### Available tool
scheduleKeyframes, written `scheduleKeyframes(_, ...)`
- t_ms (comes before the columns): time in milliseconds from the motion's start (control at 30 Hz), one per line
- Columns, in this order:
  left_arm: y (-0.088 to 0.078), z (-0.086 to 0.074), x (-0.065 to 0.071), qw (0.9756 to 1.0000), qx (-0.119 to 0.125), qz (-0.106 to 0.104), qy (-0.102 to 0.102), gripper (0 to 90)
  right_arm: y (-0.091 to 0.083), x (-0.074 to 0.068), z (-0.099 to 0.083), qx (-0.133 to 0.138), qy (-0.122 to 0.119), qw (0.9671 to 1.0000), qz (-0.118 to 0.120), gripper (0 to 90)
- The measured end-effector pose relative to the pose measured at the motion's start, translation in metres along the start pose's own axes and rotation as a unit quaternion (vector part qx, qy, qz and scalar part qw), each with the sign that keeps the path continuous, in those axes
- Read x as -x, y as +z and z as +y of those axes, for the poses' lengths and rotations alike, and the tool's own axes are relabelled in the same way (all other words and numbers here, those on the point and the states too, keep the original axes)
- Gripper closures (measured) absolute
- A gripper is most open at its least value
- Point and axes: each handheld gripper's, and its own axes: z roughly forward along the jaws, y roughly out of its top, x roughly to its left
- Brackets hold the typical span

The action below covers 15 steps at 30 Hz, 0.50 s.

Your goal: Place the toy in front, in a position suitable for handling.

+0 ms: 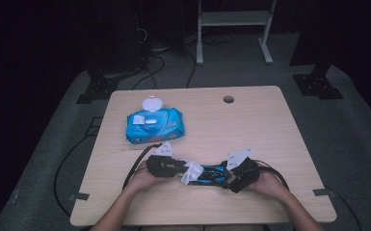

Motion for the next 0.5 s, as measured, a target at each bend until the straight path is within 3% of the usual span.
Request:
scheduleKeyframes(100,0.002,0.003,0.004,0.9998,0.0,-0.014,0.015,73.4,0.002,0.004,0.001,0.0,-0.007,0.9999,0.007,21.8)
scheduleKeyframes(200,0.002,0.003,0.002,0.9998,-0.006,-0.015,0.01,75.0,0.004,0.008,0.002,0.003,-0.007,0.9999,0.009,21.0)
scheduleKeyframes(333,0.001,0.001,0.002,0.9996,-0.018,-0.016,0.011,76.5,0.002,0.008,0.003,-0.015,0.037,0.9991,0.011,20.6)
scheduleKeyframes(400,0.002,0.002,0.003,0.9996,-0.018,-0.019,0.011,76.4,-0.005,0.004,0.0,-0.02,0.047,0.9987,-0.003,23.3)
scheduleKeyframes(500,0.003,0.004,0.003,0.9996,-0.015,-0.015,0.016,76.4,-0.012,-0.002,-0.009,0.002,0.058,0.9981,-0.018,32.7)
